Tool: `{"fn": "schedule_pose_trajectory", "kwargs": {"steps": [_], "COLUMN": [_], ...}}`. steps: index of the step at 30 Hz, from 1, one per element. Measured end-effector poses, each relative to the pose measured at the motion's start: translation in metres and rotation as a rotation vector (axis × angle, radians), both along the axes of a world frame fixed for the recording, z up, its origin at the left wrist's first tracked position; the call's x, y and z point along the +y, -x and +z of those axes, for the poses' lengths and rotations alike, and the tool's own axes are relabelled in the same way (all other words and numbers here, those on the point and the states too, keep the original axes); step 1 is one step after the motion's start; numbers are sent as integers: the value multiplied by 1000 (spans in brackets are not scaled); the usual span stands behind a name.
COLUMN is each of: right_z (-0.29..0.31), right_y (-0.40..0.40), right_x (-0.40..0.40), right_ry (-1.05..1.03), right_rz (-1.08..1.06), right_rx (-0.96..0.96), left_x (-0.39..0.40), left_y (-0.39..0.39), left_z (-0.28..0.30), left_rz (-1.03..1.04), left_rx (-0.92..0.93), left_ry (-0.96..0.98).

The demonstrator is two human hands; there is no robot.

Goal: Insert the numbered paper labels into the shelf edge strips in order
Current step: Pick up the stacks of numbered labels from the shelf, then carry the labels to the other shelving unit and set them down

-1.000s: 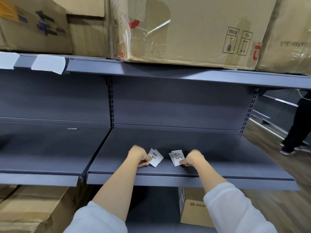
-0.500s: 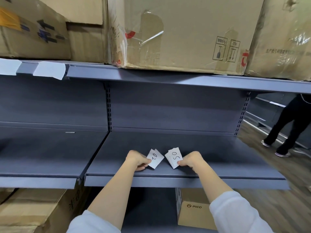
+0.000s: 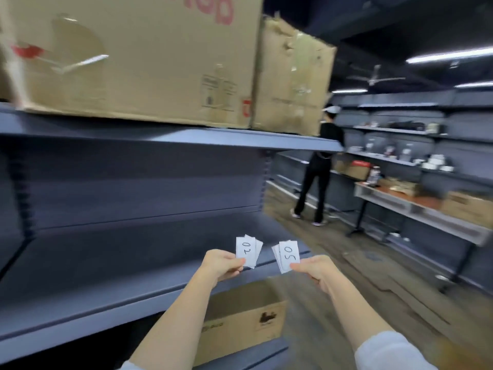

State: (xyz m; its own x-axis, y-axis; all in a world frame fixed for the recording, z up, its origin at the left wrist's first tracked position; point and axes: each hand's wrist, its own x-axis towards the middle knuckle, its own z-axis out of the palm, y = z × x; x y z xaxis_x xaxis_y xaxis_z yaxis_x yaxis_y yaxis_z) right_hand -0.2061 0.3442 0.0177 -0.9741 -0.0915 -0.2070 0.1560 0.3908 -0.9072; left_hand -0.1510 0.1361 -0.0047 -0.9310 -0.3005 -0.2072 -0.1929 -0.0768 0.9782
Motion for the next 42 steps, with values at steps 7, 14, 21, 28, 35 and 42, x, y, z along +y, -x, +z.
{"fn": "schedule_pose_trajectory", "kwargs": {"steps": [7,14,21,28,35,42], "right_z": [-2,-30,-40,-36,-30,-28], "right_y": [-76,-268,-511,-781,-992,-1085], "right_x": [154,246,272,225,117,37], "right_ry": [103,112,168,126,137,171], "right_rz": [-493,-1033,-1517,-1936,-2286,-2493], "right_rx": [17,-1,34,57,166,260], "left_x": [143,295,407,455,426,387], "left_y": [28,-57,-250,-506,-760,-882], "left_z": [-9,-39,-36,-30,-45,-35], "left_rz": [-465,-1026,-1510,-1975,-2327,-2546], "left_rx": [12,-8,-57,-107,-243,-213], "left_ry": [-28,-32,-57,-98,-178,-184]}}
